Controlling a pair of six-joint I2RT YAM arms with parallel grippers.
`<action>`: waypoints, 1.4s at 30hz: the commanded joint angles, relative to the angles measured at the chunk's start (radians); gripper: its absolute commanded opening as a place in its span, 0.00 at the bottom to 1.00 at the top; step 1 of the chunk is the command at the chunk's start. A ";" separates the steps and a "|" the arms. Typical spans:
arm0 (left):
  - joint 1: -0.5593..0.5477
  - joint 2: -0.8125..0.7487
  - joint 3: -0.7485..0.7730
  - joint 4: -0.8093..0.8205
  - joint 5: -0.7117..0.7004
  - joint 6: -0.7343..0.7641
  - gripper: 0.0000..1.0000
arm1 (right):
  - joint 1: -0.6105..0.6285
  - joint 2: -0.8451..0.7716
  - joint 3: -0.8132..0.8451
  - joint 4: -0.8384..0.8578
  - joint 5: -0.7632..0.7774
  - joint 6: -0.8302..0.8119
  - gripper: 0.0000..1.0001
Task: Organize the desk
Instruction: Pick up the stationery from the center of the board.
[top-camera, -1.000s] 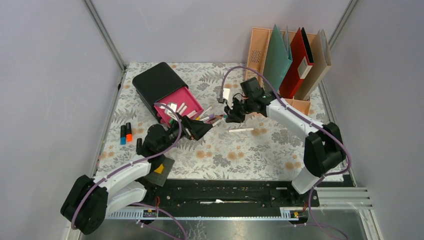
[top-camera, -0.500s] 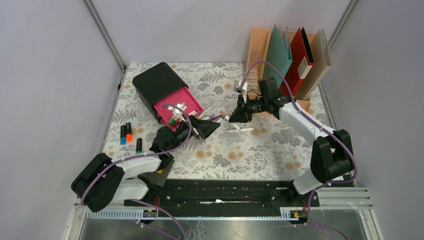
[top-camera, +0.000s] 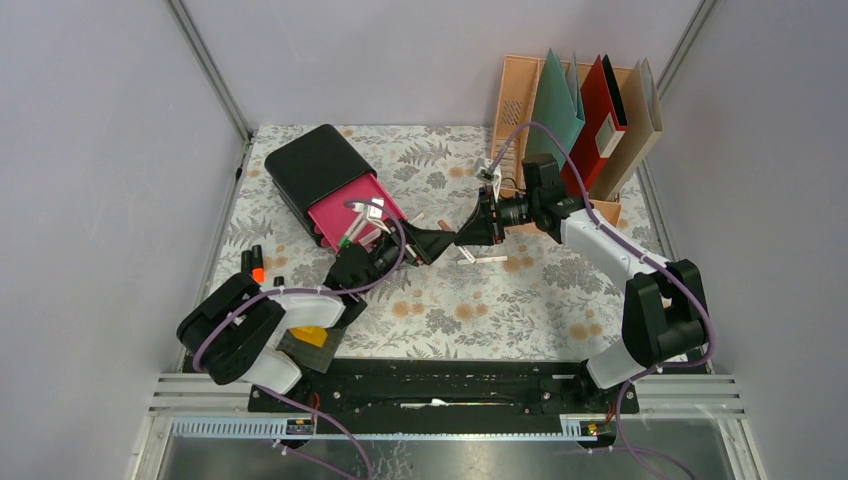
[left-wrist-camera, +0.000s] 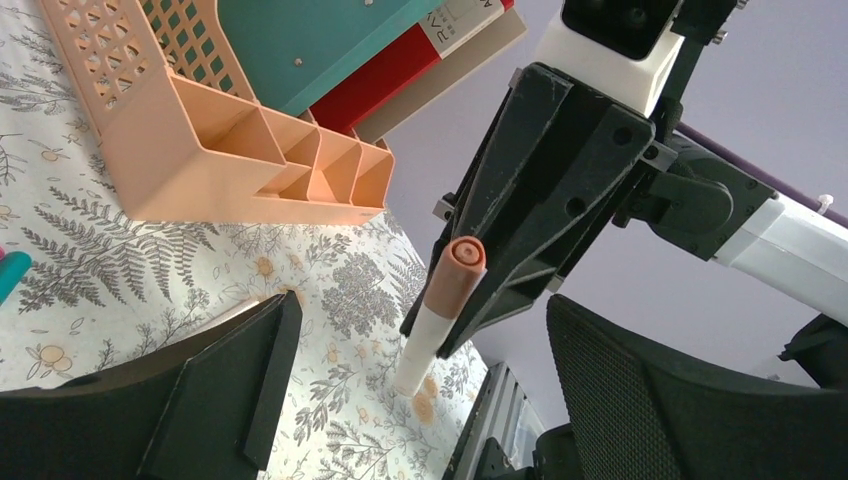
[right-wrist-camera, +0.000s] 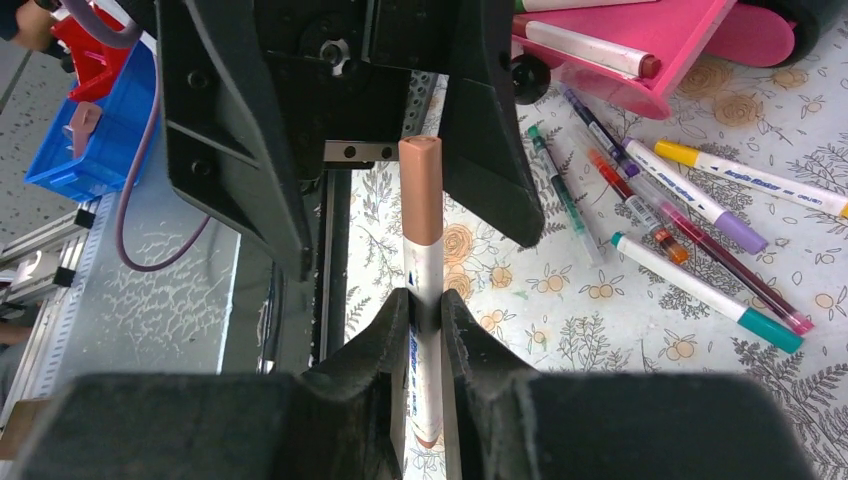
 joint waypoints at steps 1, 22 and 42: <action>-0.010 0.031 0.062 0.111 -0.030 -0.003 0.95 | -0.003 -0.041 -0.013 0.070 -0.068 0.043 0.00; -0.016 0.089 0.099 0.141 0.030 -0.013 0.00 | -0.003 -0.036 -0.033 0.100 -0.078 0.057 0.00; -0.016 0.020 0.081 0.069 0.026 0.063 0.00 | -0.004 -0.029 -0.040 0.100 -0.078 0.052 0.00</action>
